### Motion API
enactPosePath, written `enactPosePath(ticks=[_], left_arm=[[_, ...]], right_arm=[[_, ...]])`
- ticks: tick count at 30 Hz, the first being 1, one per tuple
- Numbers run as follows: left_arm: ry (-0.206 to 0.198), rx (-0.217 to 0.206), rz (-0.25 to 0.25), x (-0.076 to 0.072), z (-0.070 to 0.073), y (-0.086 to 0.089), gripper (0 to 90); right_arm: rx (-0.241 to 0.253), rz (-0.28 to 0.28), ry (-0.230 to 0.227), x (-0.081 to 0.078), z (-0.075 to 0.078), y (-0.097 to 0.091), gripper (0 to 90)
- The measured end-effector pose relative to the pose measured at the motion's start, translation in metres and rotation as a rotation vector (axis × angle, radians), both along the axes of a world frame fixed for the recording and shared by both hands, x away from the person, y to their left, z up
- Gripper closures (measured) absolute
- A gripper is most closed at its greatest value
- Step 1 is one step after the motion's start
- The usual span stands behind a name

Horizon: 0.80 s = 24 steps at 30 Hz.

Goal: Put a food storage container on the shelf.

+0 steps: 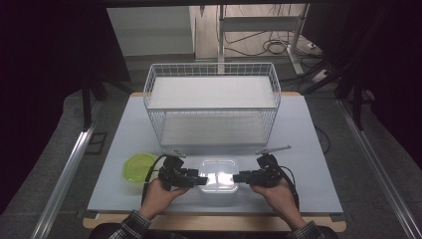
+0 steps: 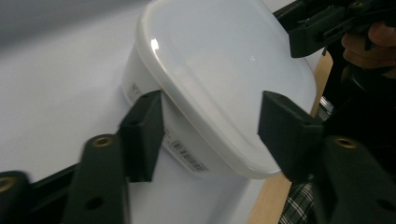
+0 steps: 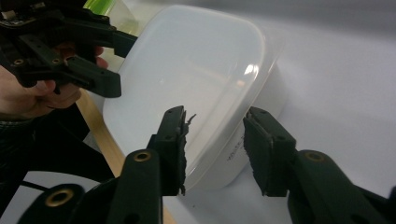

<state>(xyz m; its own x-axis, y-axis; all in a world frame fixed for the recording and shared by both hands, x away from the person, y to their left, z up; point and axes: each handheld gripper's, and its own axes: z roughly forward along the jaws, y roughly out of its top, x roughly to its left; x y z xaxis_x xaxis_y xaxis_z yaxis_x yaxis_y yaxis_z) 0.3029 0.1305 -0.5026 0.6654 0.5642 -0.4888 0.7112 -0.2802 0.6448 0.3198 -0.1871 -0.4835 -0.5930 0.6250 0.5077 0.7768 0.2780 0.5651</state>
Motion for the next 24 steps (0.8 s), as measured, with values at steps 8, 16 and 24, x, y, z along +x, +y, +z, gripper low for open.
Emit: enactPosePath(ticks=[8,16,24], left_arm=[[0.009,-0.024,0.041,-0.024,0.002,0.004,60.6],[-0.016,-0.029,0.096,-0.036,0.004,0.006,69.0],[-0.027,-0.044,0.147,-0.034,0.003,0.008,77.5]], right_arm=[[0.061,-0.039,0.023,-0.021,0.002,-0.008,73.1],[0.08,-0.052,0.011,-0.031,0.004,-0.008,76.6],[0.029,-0.07,-0.092,-0.035,0.006,-0.002,80.3]])
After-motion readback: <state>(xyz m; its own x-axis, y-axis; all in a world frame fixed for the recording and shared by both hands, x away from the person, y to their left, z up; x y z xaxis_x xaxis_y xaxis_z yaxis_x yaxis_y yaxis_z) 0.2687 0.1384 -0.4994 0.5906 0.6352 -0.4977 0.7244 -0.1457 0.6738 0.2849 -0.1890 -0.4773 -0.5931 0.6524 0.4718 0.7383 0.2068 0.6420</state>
